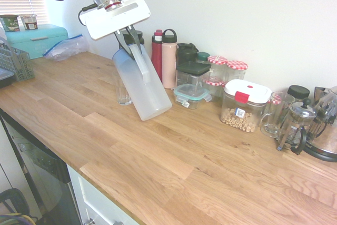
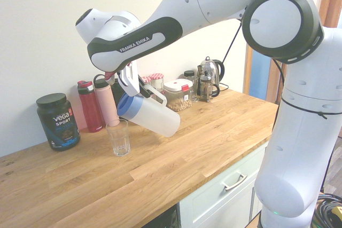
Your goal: Pour me some water
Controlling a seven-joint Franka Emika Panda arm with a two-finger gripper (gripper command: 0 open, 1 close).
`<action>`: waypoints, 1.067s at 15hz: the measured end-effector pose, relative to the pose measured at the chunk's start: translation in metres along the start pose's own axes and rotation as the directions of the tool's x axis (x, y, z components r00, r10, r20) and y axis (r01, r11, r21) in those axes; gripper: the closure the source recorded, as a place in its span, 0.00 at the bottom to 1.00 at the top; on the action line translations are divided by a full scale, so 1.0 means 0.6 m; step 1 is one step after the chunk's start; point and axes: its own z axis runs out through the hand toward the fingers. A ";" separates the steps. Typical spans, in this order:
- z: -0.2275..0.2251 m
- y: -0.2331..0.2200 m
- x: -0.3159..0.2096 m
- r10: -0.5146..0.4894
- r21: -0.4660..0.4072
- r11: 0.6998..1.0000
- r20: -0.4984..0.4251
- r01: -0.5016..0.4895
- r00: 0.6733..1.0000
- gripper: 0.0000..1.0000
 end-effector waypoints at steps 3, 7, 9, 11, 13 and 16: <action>-0.004 -0.007 0.001 -0.009 -0.007 1.000 -0.005 0.009 1.000 1.00; -0.004 -0.007 0.002 -0.012 -0.017 1.000 -0.006 0.012 1.000 1.00; -0.009 -0.002 0.003 -0.003 -0.006 1.000 -0.010 0.003 1.000 1.00; -0.022 0.025 0.009 0.045 0.053 0.998 -0.017 -0.044 0.999 1.00; -0.026 0.076 0.008 0.127 0.143 0.982 -0.022 -0.122 0.992 1.00; -0.009 0.181 -0.009 0.270 0.284 0.923 0.000 -0.258 0.963 1.00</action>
